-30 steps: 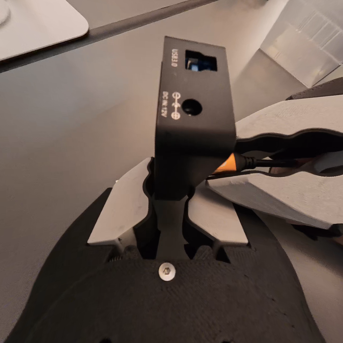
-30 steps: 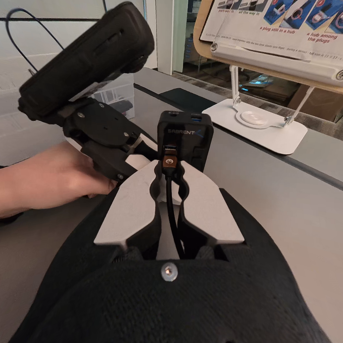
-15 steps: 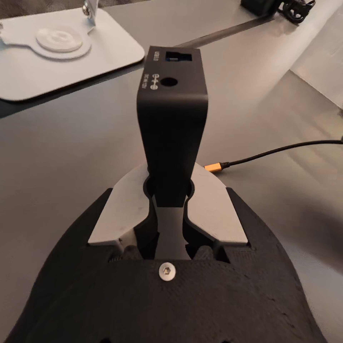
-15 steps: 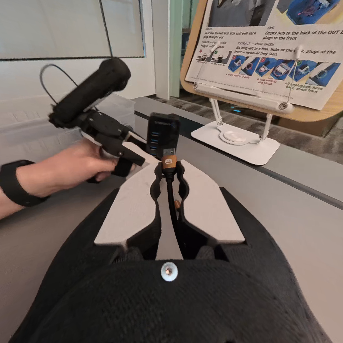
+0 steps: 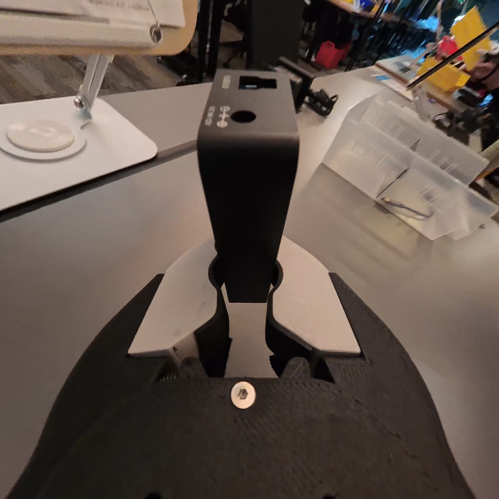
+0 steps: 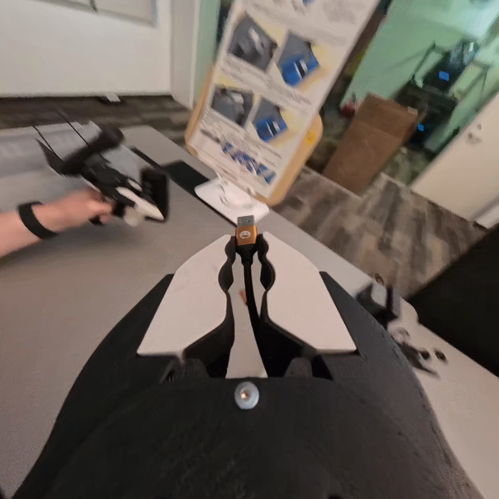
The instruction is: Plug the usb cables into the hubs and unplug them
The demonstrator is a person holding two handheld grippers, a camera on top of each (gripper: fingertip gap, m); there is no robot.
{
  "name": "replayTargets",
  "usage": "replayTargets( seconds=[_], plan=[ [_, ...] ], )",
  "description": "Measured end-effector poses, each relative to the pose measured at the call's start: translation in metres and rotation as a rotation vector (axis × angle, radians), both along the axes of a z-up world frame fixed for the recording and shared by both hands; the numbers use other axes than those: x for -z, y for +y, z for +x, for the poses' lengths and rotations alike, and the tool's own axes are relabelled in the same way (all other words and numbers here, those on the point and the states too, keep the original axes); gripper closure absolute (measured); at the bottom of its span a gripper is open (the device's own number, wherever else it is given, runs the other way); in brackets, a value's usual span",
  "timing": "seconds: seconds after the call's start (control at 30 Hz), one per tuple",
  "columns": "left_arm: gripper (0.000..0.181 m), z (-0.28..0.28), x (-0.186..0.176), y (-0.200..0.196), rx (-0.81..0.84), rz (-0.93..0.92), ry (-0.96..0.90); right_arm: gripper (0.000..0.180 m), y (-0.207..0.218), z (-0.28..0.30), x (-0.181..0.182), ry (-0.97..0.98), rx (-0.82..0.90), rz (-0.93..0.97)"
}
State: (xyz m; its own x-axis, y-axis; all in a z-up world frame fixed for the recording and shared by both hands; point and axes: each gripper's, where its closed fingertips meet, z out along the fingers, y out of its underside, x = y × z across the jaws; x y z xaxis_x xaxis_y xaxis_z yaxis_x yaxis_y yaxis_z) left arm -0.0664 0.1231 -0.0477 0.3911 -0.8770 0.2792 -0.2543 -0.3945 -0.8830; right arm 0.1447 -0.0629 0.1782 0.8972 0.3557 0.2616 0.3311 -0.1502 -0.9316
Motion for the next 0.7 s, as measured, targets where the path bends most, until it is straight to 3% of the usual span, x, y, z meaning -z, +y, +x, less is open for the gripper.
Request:
replayTargets(
  seconds=[0.1, 0.23, 0.43, 0.5, 0.6, 0.7],
  plan=[
    [0.153, 0.005, -0.015, -0.01, 0.041, -0.008, -0.044, 0.164, -0.016, 0.056, 0.029, 0.035, 0.047, -0.14],
    [0.153, 0.012, -0.028, -0.025, 0.092, -0.01, -0.069, 0.164, -0.024, 0.122, 0.111, 0.116, 0.108, -0.325],
    [0.153, 0.017, -0.042, -0.042, 0.147, -0.002, -0.087, 0.164, -0.049, 0.141, 0.233, 0.267, -0.015, -0.617],
    [0.153, 0.019, -0.046, -0.047, 0.168, -0.009, -0.095, 0.164, -0.06, 0.134, 0.256, 0.344, -0.062, -0.753],
    [0.153, 0.022, -0.05, -0.053, 0.198, -0.025, -0.105, 0.164, -0.063, 0.142, 0.28, 0.293, -0.004, -0.878],
    [0.153, 0.022, -0.053, -0.055, 0.192, 0.007, -0.101, 0.153, -0.053, 0.135, 0.269, 0.306, -0.054, -0.85]
  ],
)
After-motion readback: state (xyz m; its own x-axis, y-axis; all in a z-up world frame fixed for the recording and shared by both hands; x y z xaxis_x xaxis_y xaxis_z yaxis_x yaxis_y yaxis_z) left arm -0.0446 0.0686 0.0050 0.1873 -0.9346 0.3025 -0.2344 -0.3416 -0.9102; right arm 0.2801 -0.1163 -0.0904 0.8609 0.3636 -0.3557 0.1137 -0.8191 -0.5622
